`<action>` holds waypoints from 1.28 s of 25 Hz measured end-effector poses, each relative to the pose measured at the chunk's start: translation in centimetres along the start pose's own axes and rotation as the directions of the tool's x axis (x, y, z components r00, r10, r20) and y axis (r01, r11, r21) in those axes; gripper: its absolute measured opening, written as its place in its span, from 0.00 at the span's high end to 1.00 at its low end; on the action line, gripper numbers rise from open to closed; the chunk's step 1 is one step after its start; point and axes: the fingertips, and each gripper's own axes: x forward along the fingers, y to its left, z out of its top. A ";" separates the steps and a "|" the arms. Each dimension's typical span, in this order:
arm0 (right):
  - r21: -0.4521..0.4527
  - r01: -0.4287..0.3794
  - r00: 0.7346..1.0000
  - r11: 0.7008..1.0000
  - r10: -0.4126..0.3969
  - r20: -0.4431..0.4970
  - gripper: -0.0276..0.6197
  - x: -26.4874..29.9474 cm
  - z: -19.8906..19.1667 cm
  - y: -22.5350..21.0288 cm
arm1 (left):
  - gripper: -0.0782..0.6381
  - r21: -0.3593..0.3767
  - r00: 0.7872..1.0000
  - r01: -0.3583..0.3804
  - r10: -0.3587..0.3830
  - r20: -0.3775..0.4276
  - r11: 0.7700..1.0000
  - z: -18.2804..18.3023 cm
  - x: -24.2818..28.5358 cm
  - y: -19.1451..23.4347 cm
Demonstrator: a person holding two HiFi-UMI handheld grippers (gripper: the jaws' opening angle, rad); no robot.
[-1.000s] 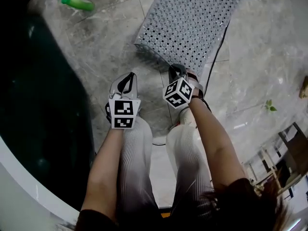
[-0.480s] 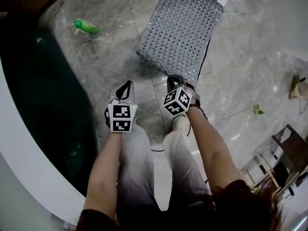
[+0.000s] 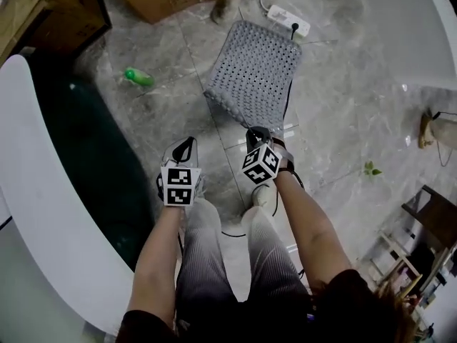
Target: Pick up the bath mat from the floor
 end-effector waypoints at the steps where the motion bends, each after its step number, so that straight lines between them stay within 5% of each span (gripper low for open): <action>1: 0.008 0.005 1.000 1.000 -0.005 0.004 0.94 -0.8 0.5 -0.4 | 0.87 0.003 1.000 0.001 -0.001 0.004 1.000 0.7 -0.5 -0.1; 14: 0.078 0.022 0.998 0.997 -0.026 0.060 0.94 -12.7 5.0 -4.0 | 0.87 0.040 0.997 0.023 -0.026 0.072 0.999 9.1 -9.2 -2.9; 32: 0.159 0.024 0.983 0.987 -0.053 0.178 0.94 -24.9 10.6 -6.4 | 0.87 0.045 0.982 -0.006 -0.003 0.189 0.999 15.7 -19.7 -4.1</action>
